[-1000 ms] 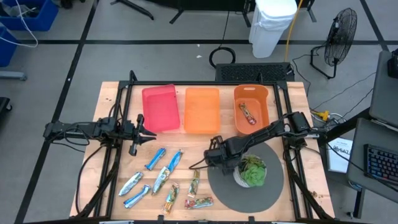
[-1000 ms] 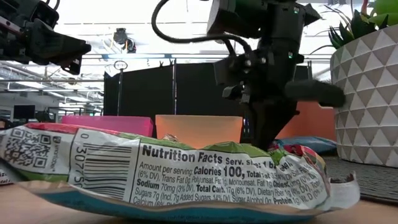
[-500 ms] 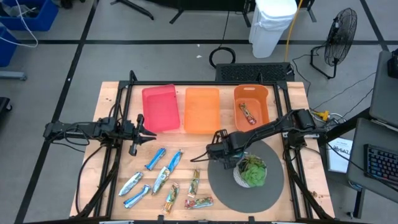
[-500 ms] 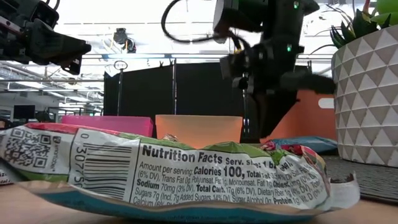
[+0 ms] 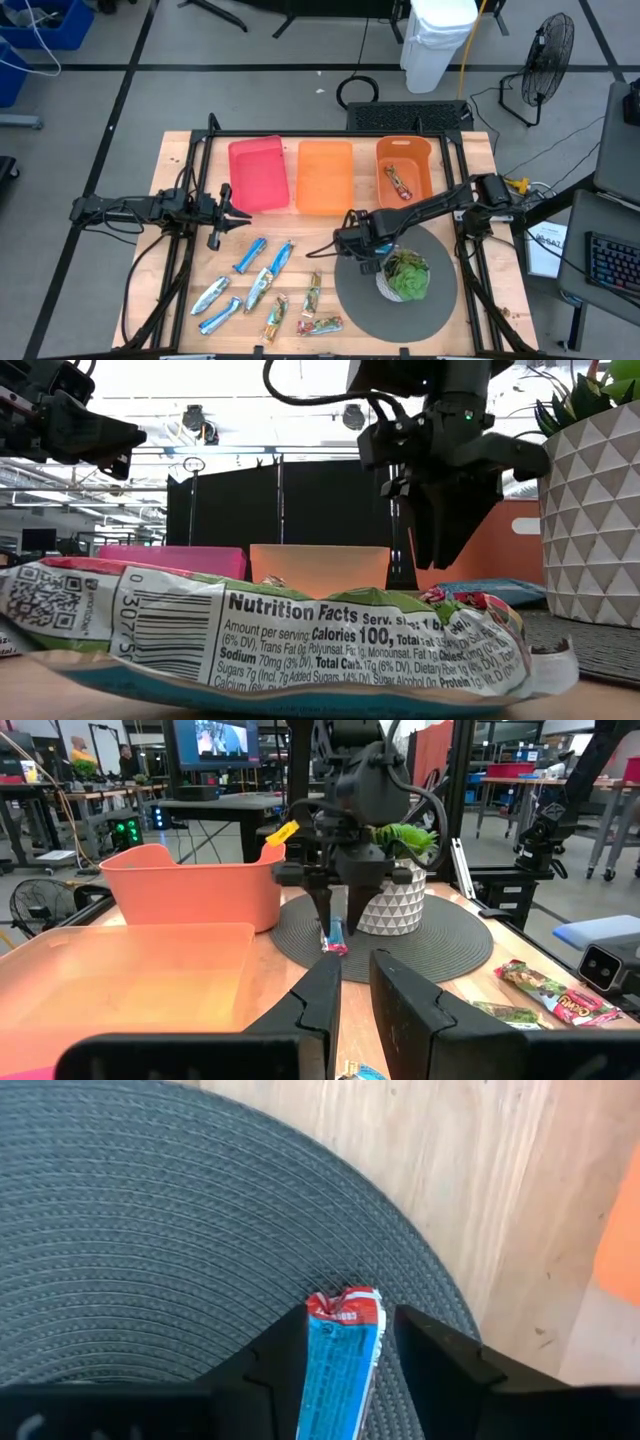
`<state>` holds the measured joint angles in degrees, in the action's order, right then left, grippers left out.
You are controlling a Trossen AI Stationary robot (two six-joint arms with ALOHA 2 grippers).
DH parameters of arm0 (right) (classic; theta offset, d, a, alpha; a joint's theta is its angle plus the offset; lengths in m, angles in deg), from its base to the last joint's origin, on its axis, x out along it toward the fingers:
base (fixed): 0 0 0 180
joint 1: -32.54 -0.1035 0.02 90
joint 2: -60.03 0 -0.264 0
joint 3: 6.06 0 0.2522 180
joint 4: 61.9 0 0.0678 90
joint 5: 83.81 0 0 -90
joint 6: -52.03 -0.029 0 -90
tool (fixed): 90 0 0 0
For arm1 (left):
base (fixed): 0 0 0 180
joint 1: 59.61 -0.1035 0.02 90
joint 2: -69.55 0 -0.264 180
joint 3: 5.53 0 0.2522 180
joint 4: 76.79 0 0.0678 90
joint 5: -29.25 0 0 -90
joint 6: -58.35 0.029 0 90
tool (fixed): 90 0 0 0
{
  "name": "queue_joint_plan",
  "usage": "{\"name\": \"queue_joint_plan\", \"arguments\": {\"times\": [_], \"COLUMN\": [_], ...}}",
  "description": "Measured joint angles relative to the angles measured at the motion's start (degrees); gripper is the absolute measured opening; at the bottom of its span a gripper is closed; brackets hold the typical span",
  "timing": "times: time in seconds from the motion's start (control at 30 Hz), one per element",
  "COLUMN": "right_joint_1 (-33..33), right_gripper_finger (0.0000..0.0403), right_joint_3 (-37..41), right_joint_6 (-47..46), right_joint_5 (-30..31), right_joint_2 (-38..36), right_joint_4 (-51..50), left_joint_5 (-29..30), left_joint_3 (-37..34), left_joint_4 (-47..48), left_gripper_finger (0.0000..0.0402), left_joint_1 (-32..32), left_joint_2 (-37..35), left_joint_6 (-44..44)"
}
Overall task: Pick and place Granola Bars by type
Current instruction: Put the top red granola bar into the right orange bin
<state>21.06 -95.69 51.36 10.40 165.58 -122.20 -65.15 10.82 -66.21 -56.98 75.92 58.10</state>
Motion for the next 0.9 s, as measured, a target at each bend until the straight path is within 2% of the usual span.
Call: {"name": "queue_joint_plan", "arguments": {"times": [0.43, 0.6, 0.9], "right_joint_1": [1.5, 1.5, 1.7], "right_gripper_finger": [0.0146, 0.0148, 0.0142], "right_joint_3": [1.3, 4.0, 4.4], "right_joint_6": [-0.1, -0.4, -0.4], "right_joint_5": [-0.1, -2.7, -3.1], "right_joint_2": [0.1, 0.1, 0.1], "right_joint_4": [0.2, 2.7, 3.0], "left_joint_5": [0.0, 0.0, 0.0], "left_joint_3": [0.0, 0.0, 0.0], "left_joint_4": [0.0, 0.0, 0.0], "left_gripper_finger": [0.0063, 0.0063, 0.0063], "left_joint_1": [0.0, 0.0, 0.0], "left_joint_2": [0.0, 0.0, 0.0], "left_joint_6": [0.0, 0.0, 0.0]}}
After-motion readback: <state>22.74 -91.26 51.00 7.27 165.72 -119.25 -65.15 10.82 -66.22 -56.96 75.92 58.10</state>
